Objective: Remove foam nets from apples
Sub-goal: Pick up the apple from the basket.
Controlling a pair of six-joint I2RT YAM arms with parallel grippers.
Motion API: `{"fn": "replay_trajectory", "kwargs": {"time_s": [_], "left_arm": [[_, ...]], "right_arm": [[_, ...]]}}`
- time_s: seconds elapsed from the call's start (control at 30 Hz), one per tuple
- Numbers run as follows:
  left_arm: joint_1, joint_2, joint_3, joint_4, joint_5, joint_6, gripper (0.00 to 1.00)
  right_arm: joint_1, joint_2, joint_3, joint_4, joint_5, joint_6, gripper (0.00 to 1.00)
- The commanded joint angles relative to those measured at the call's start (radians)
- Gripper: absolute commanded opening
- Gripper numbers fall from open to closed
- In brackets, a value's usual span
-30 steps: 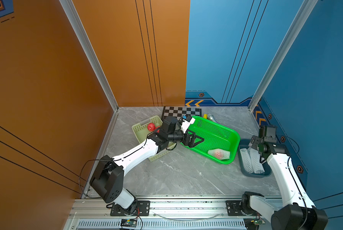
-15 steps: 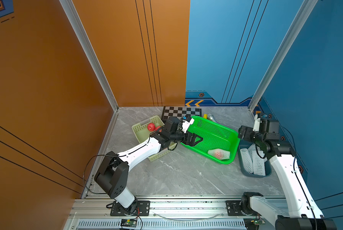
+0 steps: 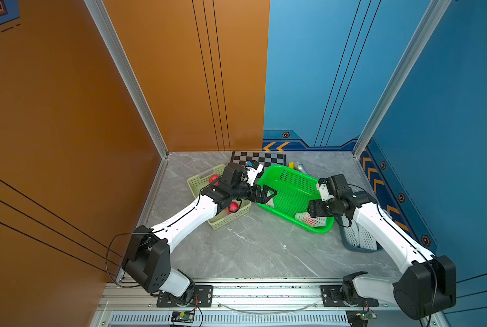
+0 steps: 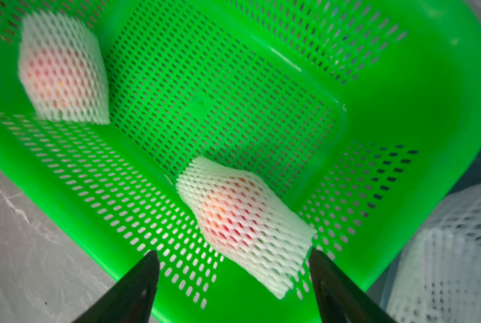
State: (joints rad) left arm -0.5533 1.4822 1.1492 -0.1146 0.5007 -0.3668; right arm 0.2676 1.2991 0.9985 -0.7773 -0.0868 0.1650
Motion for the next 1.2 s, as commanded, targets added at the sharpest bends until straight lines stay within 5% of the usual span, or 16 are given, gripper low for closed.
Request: {"fn": "replay_trajectory", "kwargs": {"time_s": [0.0,0.27,0.57,1.17], "left_arm": [[0.016,-0.03,-0.025,-0.034,-0.001,-0.018,0.98],[0.024,-0.094,-0.053,-0.051,-0.045,-0.015,0.98],[0.039,-0.144,-0.089,-0.054,-0.066,-0.012,0.98],[0.101,-0.273,-0.152,-0.065,-0.139,0.027,0.98]], "right_arm": [[0.024,0.037,-0.024,-0.035,0.05,0.013,0.81],[0.054,0.125,-0.014,0.011,0.101,0.024,0.5],[0.072,0.161,0.019,0.026,0.104,0.025,0.0],[0.204,-0.201,0.06,0.059,0.015,0.024,0.0]]}}
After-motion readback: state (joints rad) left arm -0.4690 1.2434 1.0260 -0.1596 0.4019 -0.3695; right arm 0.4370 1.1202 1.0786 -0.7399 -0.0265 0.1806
